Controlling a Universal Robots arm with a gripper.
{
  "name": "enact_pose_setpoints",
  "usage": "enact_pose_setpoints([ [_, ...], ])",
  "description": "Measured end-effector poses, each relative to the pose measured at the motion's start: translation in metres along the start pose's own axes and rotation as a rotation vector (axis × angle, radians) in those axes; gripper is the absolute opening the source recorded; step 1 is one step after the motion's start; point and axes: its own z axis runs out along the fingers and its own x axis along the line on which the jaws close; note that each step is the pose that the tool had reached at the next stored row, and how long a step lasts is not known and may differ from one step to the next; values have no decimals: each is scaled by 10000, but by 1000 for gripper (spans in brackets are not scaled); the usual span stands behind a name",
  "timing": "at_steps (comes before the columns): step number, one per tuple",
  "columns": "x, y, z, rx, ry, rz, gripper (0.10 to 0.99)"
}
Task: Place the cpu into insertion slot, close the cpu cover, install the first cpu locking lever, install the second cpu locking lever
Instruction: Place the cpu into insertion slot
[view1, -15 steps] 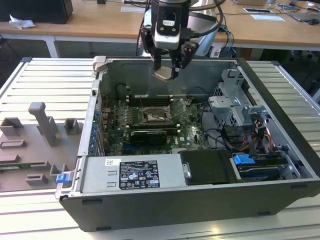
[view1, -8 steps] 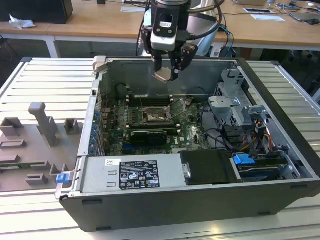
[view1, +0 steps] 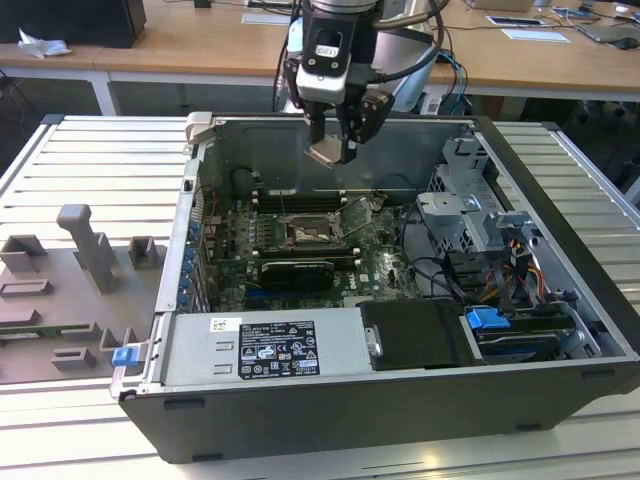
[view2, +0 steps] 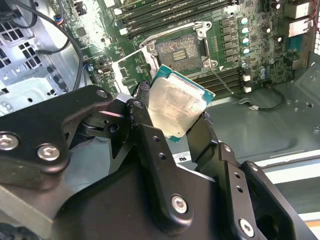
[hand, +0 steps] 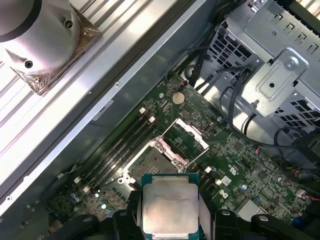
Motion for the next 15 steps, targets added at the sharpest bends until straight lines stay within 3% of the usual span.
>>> enact_pose_setpoints([
  [4, 0, -1, 10, 4, -14, 269, 541],
  [15, -2, -7, 85, -4, -105, 1634, 541],
])
